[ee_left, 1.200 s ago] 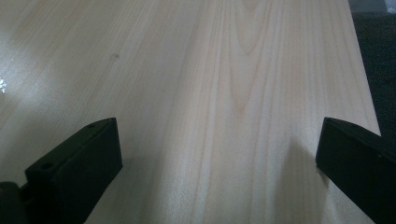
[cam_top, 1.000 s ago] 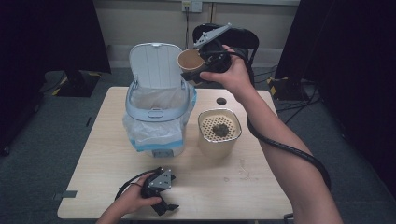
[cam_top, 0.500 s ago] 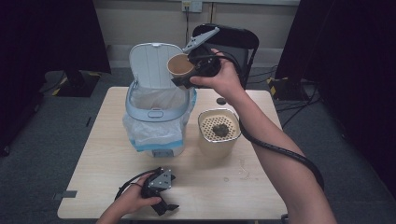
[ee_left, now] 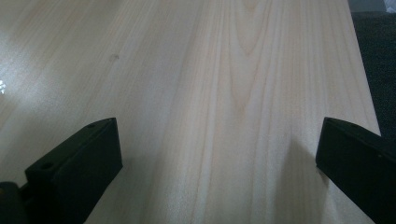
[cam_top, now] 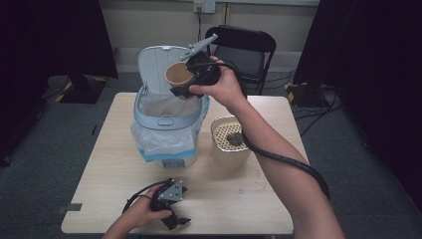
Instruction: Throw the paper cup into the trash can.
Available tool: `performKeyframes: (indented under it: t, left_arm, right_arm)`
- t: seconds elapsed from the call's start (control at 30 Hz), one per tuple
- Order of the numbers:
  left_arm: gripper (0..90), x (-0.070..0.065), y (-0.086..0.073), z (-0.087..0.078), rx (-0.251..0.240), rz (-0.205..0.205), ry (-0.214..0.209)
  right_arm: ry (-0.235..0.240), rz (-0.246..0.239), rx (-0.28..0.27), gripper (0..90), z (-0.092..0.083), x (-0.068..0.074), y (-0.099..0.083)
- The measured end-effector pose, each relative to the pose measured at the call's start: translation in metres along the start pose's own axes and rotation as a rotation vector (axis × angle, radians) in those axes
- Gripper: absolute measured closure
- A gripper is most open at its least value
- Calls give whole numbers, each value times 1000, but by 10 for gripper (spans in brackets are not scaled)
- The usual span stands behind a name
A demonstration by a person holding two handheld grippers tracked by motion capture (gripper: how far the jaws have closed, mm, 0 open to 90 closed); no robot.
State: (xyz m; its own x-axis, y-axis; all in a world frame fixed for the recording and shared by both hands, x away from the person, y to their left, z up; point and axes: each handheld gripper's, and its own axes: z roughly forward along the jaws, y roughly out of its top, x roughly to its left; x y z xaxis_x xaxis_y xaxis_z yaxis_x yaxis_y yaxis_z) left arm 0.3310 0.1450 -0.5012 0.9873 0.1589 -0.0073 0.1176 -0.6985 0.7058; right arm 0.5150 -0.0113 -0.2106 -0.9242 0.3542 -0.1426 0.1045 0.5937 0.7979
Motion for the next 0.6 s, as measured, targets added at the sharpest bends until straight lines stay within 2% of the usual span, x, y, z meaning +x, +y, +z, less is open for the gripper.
performKeyframes:
  t: [0.13,0.17,0.3,0.37,0.6]
  left_arm:
    - [0,0,0,0,-1,0,-1]
    - [0,-1,0,1,-11,-16,1]
    - [0,-1,0,1,-10,-16,1]
    - [0,0,0,0,7,4,0]
    - [0,0,0,0,4,0,0]
  right_arm:
    - [11,5,-6,269,6,3,2]
    - [14,4,-7,268,7,3,2]
    - [23,-2,1,268,13,6,4]
    - [25,4,-1,267,15,7,5]
    - [34,21,-5,265,23,9,4]
